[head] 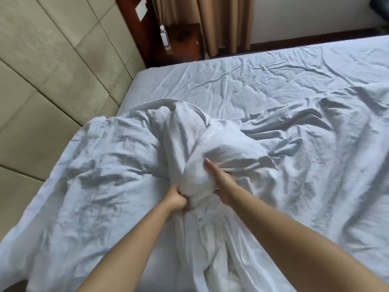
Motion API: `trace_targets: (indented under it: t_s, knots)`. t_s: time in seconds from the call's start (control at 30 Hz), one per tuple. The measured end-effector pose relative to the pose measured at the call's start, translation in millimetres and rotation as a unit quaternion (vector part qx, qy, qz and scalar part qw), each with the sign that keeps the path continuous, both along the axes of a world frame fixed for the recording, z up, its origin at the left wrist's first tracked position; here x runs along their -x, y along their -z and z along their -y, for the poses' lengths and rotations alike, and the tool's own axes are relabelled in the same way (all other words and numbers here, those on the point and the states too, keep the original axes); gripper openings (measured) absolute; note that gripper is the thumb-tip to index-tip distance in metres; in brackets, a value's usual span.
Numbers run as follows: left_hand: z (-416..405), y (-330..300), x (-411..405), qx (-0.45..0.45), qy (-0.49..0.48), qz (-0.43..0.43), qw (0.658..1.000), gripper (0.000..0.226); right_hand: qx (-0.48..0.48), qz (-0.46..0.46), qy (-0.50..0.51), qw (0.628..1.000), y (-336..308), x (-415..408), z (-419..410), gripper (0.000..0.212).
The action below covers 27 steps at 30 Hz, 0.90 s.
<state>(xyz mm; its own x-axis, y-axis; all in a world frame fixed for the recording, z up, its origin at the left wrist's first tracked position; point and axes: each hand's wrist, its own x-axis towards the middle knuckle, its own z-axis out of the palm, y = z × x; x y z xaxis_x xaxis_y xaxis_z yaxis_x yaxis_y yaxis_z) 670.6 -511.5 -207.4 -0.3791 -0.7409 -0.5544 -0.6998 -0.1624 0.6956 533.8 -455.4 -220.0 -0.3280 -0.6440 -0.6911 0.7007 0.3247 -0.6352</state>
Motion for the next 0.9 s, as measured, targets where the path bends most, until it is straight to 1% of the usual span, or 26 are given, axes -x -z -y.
trace_targets:
  t_s: [0.07, 0.1, 0.13, 0.17, 0.23, 0.27, 0.3, 0.33, 0.37, 0.4, 0.43, 0.47, 0.5, 0.53, 0.57, 0.6, 0.63, 0.67, 0.7, 0.73, 0.77, 0.83, 0.9]
  knots:
    - [8.3, -14.5, -29.1, -0.052, 0.014, -0.015, 0.998, 0.051, -0.006, -0.109, 0.01, 0.994, -26.1, -24.8, 19.7, 0.044]
    - [12.4, -24.0, -43.8, -0.075, 0.034, -0.034, 0.996, 0.056, -0.007, -0.175, -0.003, 0.985, -40.9, -36.9, 29.4, 0.045]
    - [18.5, -31.8, -59.8, -0.096, 0.062, -0.052, 0.992, 0.058, -0.006, -0.247, -0.033, 0.968, -57.2, -48.7, 38.5, 0.049]
    - [24.2, -41.7, -76.3, -0.106, 0.111, -0.058, 0.986, 0.057, -0.001, -0.316, -0.073, 0.946, -75.3, -60.9, 46.9, 0.052]
    - [44.2, -53.9, -111.4, -0.12, 0.187, -0.05, 0.974, 0.042, 0.024, -0.417, -0.139, 0.898, -110.6, -89.0, 61.3, 0.054]
    - [53.9, -62.1, -129.2, -0.128, 0.194, -0.062, 0.971, 0.036, 0.044, -0.446, -0.163, 0.879, -125.7, -107.1, 66.4, 0.052]
    - [65.9, -68.8, -152.1, -0.134, 0.168, -0.084, 0.973, 0.032, 0.063, -0.465, -0.19, 0.863, -137.0, -127.9, 69.3, 0.051]
    - [78.0, -76.9, -174.1, -0.128, 0.113, -0.115, 0.979, 0.029, 0.083, -0.477, -0.223, 0.846, -143.3, -151.6, 69.4, 0.05]
    - [86.1, -82.4, -193.3, -0.124, 0.044, -0.154, 0.979, 0.024, 0.095, -0.484, -0.269, 0.827, -141.9, -177.3, 67.0, 0.049]
    - [99.3, -84.0, -219.1, -0.123, -0.038, -0.2, 0.971, 0.019, 0.1, -0.489, -0.327, 0.802, -133.9, -204.3, 62.2, 0.051]
    - [114.3, -81.2, -242.9, -0.121, -0.095, -0.223, 0.963, 0.02, 0.099, -0.495, -0.396, 0.767, -122.3, -229.8, 55.0, 0.053]
    - [128.7, -78.0, -267.5, -0.124, -0.135, -0.226, 0.957, 0.017, 0.095, -0.497, -0.472, 0.722, -105.8, -252.6, 46.8, 0.058]
    - [145.8, -63.7, -290.0, -0.14, -0.149, -0.234, 0.95, 0.011, 0.09, -0.49, -0.542, 0.676, -87.7, -272.0, 40.2, 0.064]
    - [164.0, -42.1, -309.6, -0.152, -0.156, -0.244, 0.945, 0.033, 0.09, -0.477, -0.605, 0.631, -67.8, -288.6, 36.3, 0.073]
    - [172.1, -26.6, -323.7, -0.161, -0.162, -0.23, 0.946, 0.054, 0.082, -0.458, -0.663, 0.587, -49.2, -301.5, 34.6, 0.08]
    - [166.5, -30.2, -330.8, -0.169, -0.166, -0.238, 0.942, 0.057, 0.065, -0.445, -0.701, 0.553, -34.8, -310.7, 36.0, 0.083]
    - [158.0, -35.5, -331.5, -0.197, -0.164, -0.255, 0.933, 0.05, 0.033, -0.44, -0.714, 0.544, -28.6, -316.9, 39.3, 0.08]
    - [151.3, -42.3, -329.3, -0.219, -0.133, -0.246, 0.935, 0.049, 0.004, -0.448, -0.704, 0.551, -23.9, -319.6, 44.1, 0.074]
    - [145.3, -45.9, -324.4, -0.234, -0.089, -0.234, 0.939, 0.051, -0.011, -0.463, -0.684, 0.564, -21.0, -320.7, 49.4, 0.068]
    - [143.4, -46.3, -324.3, -0.243, -0.065, -0.216, 0.943, 0.052, -0.019, -0.479, -0.661, 0.576, -20.1, -318.9, 56.0, 0.063]
    - [142.9, -39.0, -323.5, -0.242, -0.044, -0.205, 0.947, 0.058, -0.032, -0.491, -0.641, 0.59, -19.7, -316.8, 61.8, 0.06]
    - [146.6, -27.8, -321.3, -0.15, -0.03, -0.125, 0.98, 0.077, -0.054, -0.509, -0.593, 0.622, -18.0, -303.2, 70.8, 0.057]
    - [147.0, -16.5, -319.3, -0.091, -0.014, -0.073, 0.993, 0.095, -0.075, -0.515, -0.556, 0.648, -16.8, -295.5, 78.8, 0.057]
